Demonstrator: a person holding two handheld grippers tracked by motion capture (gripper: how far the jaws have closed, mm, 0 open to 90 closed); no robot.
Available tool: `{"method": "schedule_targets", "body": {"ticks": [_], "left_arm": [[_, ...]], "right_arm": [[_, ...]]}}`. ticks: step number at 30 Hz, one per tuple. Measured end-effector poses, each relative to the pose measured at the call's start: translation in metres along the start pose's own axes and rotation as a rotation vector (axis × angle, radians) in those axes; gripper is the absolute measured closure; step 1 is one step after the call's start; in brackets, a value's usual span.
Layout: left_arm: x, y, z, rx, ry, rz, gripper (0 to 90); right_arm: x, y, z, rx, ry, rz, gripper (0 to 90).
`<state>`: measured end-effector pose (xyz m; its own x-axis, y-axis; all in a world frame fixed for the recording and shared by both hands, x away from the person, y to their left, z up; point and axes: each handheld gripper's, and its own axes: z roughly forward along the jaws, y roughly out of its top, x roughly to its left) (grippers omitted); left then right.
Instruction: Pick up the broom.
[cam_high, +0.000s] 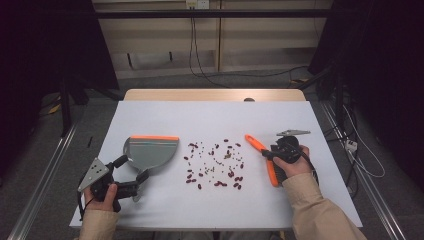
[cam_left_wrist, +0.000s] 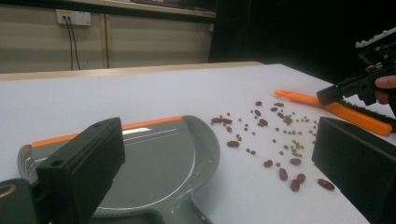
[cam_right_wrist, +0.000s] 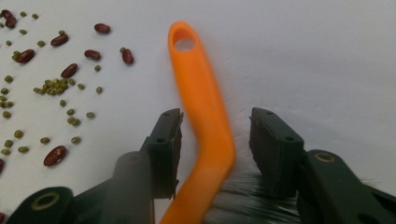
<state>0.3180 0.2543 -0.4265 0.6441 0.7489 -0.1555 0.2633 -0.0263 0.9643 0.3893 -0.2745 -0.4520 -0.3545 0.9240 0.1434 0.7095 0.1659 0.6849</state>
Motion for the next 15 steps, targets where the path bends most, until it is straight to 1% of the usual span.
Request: {"method": "schedule_targets", "body": {"ticks": [1, 2, 3, 4, 5, 7, 8, 9, 10, 11, 12, 13, 14, 15], "left_arm": [[0.000, 0.000, 0.000, -0.001, 0.001, 0.000, 2.2], [0.000, 0.000, 0.000, -0.001, 0.001, -0.003, 2.2], [0.000, 0.000, 0.001, -0.001, 0.001, -0.005, 2.3], [0.000, 0.000, 0.001, 0.001, -0.001, -0.003, 2.3], [0.000, 0.000, 0.001, 0.003, 0.001, -0.002, 2.2], [-0.001, 0.000, 0.001, 0.002, 0.001, -0.002, 2.2], [-0.001, 0.000, 0.001, 0.003, 0.001, 0.001, 2.2], [-0.001, 0.000, 0.001, 0.006, 0.002, 0.005, 2.2], [-0.002, 0.000, 0.001, 0.006, 0.000, 0.002, 2.2], [-0.002, 0.000, 0.001, 0.006, 0.000, 0.005, 2.3], [-0.002, 0.000, 0.000, 0.006, 0.000, 0.005, 2.3], [-0.002, 0.000, 0.000, 0.008, 0.001, 0.006, 2.2], [-0.001, 0.000, -0.001, 0.006, 0.002, 0.007, 2.2], [-0.001, -0.001, -0.002, 0.004, 0.005, -0.002, 2.2]], "right_arm": [[0.000, 0.000, 0.001, 0.009, -0.003, -0.006, 56.2], [0.002, 0.000, 0.003, 0.036, 0.003, -0.018, 59.3], [0.002, 0.001, 0.003, 0.043, -0.008, -0.027, 62.7], [0.002, 0.001, 0.003, 0.043, -0.008, -0.027, 62.7], [0.003, 0.002, 0.003, 0.051, -0.019, -0.024, 63.5], [0.007, 0.006, 0.005, 0.097, -0.047, -0.050, 65.7], [0.007, 0.006, 0.005, 0.097, -0.047, -0.050, 65.7], [0.010, 0.009, 0.006, 0.119, -0.067, -0.051, 67.0], [0.010, 0.009, 0.006, 0.119, -0.067, -0.051, 67.0], [0.011, 0.010, 0.006, 0.133, -0.075, -0.057, 67.0], [0.011, 0.011, 0.007, 0.138, -0.074, -0.061, 66.8], [0.009, 0.013, 0.007, 0.147, -0.062, -0.057, 66.4], [0.007, 0.013, 0.006, 0.145, -0.047, -0.050, 66.4], [0.006, 0.012, 0.006, 0.140, -0.040, -0.040, 66.2]]}}
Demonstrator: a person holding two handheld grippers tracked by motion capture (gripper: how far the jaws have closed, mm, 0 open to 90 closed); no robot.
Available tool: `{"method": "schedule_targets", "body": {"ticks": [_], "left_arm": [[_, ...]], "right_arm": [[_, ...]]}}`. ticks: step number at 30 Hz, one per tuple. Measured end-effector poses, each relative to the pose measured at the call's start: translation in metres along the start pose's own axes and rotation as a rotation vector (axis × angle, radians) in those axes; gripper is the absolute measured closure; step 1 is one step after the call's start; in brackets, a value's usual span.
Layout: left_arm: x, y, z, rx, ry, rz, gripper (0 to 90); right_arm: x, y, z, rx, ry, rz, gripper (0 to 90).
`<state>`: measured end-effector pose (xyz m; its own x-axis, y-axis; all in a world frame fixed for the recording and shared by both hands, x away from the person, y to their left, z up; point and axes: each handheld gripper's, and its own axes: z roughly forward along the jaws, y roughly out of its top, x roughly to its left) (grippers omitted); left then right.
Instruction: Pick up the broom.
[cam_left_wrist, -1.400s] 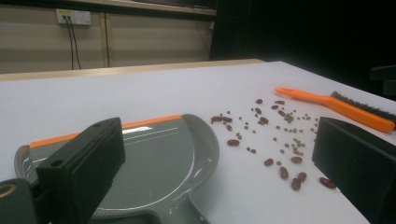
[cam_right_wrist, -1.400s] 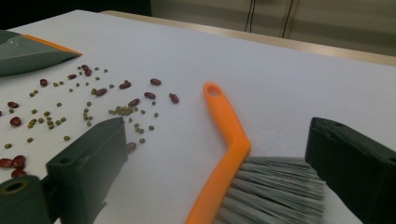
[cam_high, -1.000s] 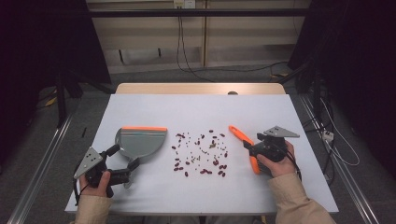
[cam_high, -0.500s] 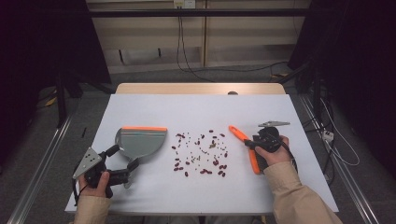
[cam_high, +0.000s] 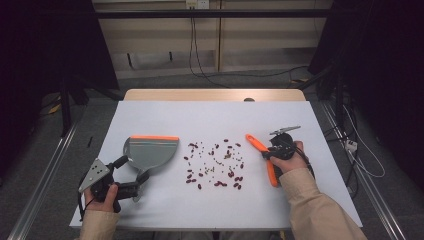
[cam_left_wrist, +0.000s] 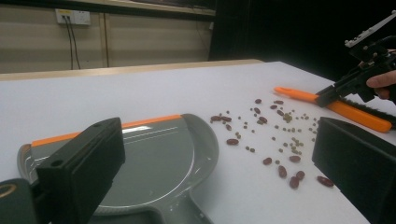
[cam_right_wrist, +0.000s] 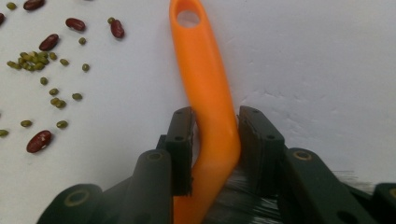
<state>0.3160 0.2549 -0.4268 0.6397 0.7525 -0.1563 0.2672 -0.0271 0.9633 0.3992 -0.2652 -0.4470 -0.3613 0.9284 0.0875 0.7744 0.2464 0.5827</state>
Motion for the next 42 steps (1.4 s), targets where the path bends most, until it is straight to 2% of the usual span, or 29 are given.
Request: {"method": "schedule_targets", "body": {"ticks": [4, 7, 10, 14, 20, 22, 23, 26, 29, 39, 41, 42], "left_arm": [[0.003, 0.000, -0.002, 0.000, 0.010, -0.002, 2.3], [0.002, 0.000, -0.002, -0.003, 0.011, 0.003, 2.3], [0.001, 0.000, -0.001, 0.004, 0.011, 0.007, 2.3], [-0.002, 0.001, 0.001, 0.006, 0.002, 0.019, 2.3], [-0.003, 0.002, 0.000, -0.002, 0.006, 0.017, 2.3], [-0.003, 0.003, 0.000, -0.004, 0.009, 0.022, 2.3], [-0.003, 0.003, 0.000, -0.005, 0.009, 0.023, 2.3], [-0.003, 0.003, 0.000, -0.005, 0.009, 0.027, 2.3], [-0.003, 0.004, -0.001, -0.006, 0.012, 0.028, 2.3], [-0.002, 0.003, -0.001, -0.007, 0.016, 0.026, 2.3], [-0.001, 0.003, -0.001, -0.008, 0.017, 0.026, 2.3], [-0.001, 0.003, -0.001, -0.008, 0.017, 0.025, 2.3]], "right_arm": [[0.000, -0.001, -0.004, 0.019, 0.017, -0.008, 64.0], [-0.001, -0.003, -0.004, 0.013, 0.022, -0.007, 64.6], [-0.005, -0.006, -0.002, -0.009, 0.035, 0.083, 67.4], [-0.003, -0.012, -0.001, -0.056, 0.021, 0.107, 67.5], [0.001, -0.011, -0.001, -0.061, -0.013, 0.108, 68.2], [-0.003, -0.013, -0.002, -0.078, 0.019, 0.163, 68.8], [-0.003, -0.012, -0.002, -0.079, 0.017, 0.169, 69.0], [-0.002, -0.011, -0.003, -0.068, 0.007, 0.162, 69.3], [-0.004, -0.010, -0.004, -0.072, 0.023, 0.182, 70.1], [-0.008, -0.006, -0.006, -0.077, 0.001, 0.134, 71.3], [-0.010, -0.006, -0.009, -0.097, 0.009, 0.144, 73.5], [-0.012, -0.006, -0.012, -0.149, 0.007, 0.150, 90.0]]}}
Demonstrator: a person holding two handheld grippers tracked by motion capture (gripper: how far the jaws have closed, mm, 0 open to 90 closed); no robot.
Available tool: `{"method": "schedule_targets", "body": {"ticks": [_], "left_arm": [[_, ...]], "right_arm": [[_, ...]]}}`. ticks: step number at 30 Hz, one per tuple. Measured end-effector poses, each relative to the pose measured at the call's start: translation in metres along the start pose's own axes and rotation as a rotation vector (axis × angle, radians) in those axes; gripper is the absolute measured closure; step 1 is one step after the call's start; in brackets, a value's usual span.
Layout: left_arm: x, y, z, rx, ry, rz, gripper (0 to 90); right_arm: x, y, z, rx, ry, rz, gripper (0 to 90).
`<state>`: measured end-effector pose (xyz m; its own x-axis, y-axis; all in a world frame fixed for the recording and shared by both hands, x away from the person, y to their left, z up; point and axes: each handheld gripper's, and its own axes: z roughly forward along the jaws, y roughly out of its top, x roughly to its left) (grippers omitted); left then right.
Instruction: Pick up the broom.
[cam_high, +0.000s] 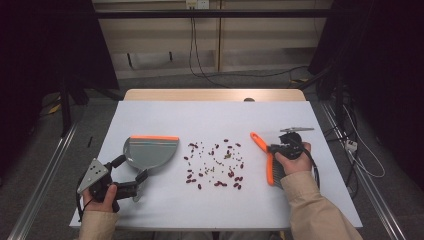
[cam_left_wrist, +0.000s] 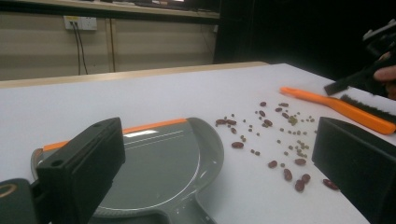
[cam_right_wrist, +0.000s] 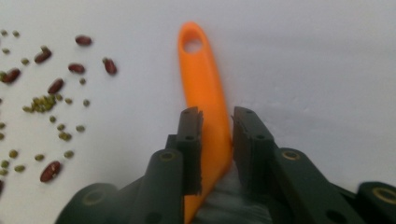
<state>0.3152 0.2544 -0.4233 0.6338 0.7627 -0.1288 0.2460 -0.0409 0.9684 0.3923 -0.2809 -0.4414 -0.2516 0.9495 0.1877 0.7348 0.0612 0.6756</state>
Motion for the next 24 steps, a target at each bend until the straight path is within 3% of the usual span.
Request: {"method": "schedule_targets", "body": {"ticks": [2, 3, 4, 5, 6, 7, 9, 11, 13, 14, 16, 18, 20, 24], "left_arm": [[0.000, 0.000, 0.001, 0.002, -0.002, -0.001, 2.3], [0.000, -0.001, 0.001, 0.004, -0.005, -0.004, 2.3], [-0.001, 0.000, 0.001, 0.004, -0.004, -0.001, 2.3], [-0.001, 0.000, 0.001, 0.004, -0.005, -0.003, 2.3], [-0.001, 0.000, 0.001, 0.004, -0.006, -0.001, 2.3], [-0.001, 0.000, 0.001, 0.005, -0.005, 0.001, 2.3], [-0.001, 0.000, 0.001, 0.005, -0.005, -0.003, 2.3], [0.000, -0.001, 0.001, 0.005, -0.006, 0.000, 2.3], [0.000, -0.001, 0.001, 0.006, -0.006, -0.006, 2.3], [0.000, -0.001, 0.001, 0.006, -0.006, -0.006, 2.3], [0.000, -0.001, 0.001, 0.004, -0.007, -0.007, 2.3], [0.000, -0.001, 0.001, 0.006, -0.006, -0.007, 2.3], [0.001, -0.001, 0.001, 0.009, -0.007, -0.008, 2.3], [0.000, -0.001, 0.002, 0.010, -0.008, -0.003, 2.3]], "right_arm": [[-0.002, 0.007, -0.006, -0.012, 0.024, 0.000, 90.0], [0.000, 0.009, -0.005, -0.003, -0.013, -0.054, 90.0], [0.003, 0.009, -0.005, 0.001, -0.034, -0.072, 90.0], [0.004, 0.010, -0.005, 0.000, -0.011, -0.076, 90.0], [0.005, 0.010, -0.003, 0.027, 0.007, -0.071, 90.0], [0.005, 0.009, 0.000, 0.049, -0.004, -0.089, 87.8], [0.006, 0.009, 0.003, 0.055, 0.000, -0.097, 75.8], [0.009, 0.011, 0.001, 0.076, -0.043, -0.136, 71.0], [0.009, 0.015, 0.003, 0.111, -0.032, -0.139, 66.0], [0.009, 0.016, 0.005, 0.136, -0.057, -0.166, 63.2], [0.008, 0.018, 0.011, 0.164, -0.056, -0.174, 65.4], [0.011, 0.017, 0.018, 0.226, -0.050, -0.210, 65.6], [0.013, 0.019, 0.019, 0.248, -0.060, -0.221, 66.6], [0.009, 0.028, 0.025, 0.325, -0.048, -0.145, 70.3]]}}
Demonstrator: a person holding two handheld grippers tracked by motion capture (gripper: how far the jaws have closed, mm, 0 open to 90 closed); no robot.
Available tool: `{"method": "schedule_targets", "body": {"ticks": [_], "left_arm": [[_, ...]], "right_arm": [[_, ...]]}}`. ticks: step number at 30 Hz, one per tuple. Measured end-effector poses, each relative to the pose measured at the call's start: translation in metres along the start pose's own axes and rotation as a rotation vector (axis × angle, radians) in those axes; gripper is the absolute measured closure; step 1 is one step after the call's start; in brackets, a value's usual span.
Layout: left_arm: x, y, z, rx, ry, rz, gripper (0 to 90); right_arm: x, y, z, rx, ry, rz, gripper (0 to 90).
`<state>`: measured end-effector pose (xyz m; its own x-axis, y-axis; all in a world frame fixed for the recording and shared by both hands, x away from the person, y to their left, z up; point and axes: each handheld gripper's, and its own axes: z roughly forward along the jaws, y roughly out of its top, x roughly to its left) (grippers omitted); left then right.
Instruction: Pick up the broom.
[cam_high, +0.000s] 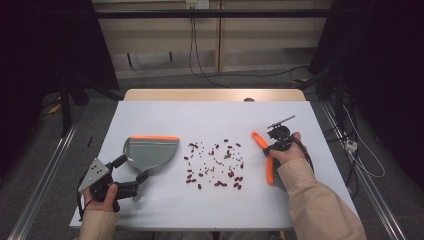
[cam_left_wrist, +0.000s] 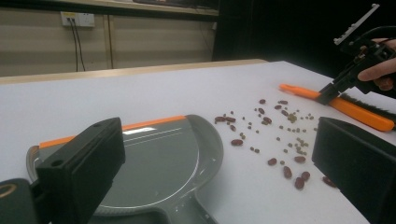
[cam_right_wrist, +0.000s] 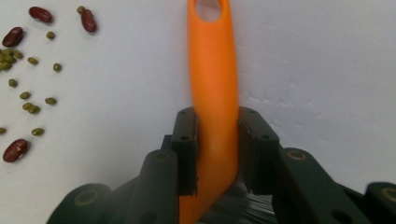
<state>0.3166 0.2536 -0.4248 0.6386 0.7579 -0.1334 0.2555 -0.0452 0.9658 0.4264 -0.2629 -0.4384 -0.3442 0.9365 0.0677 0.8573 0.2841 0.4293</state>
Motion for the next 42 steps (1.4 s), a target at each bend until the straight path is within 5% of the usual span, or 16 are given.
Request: {"method": "schedule_targets", "body": {"ticks": [4, 10, 21, 30, 37, 42], "left_arm": [[-0.002, 0.001, 0.000, -0.006, -0.006, 0.002, 2.3], [0.000, 0.000, 0.000, -0.008, -0.002, -0.002, 2.3], [-0.004, 0.002, 0.001, -0.008, -0.003, 0.004, 2.3], [0.001, 0.000, 0.000, -0.004, 0.007, 0.001, 2.3], [0.001, 0.000, 0.000, -0.003, 0.010, -0.004, 2.3], [0.001, 0.001, -0.002, -0.006, 0.009, 0.001, 2.3]], "right_arm": [[0.007, 0.007, 0.002, 0.055, -0.051, -0.017, 70.3], [0.002, -0.004, 0.000, -0.029, -0.012, 0.000, 69.5], [0.001, 0.002, 0.000, 0.010, -0.005, -0.027, 69.9], [-0.003, 0.007, 0.006, -0.091, 0.012, -0.040, 70.6], [0.000, 0.023, 0.013, -0.083, 0.006, -0.081, 69.6], [-0.001, 0.017, 0.006, -0.103, 0.006, -0.023, 65.0]]}}
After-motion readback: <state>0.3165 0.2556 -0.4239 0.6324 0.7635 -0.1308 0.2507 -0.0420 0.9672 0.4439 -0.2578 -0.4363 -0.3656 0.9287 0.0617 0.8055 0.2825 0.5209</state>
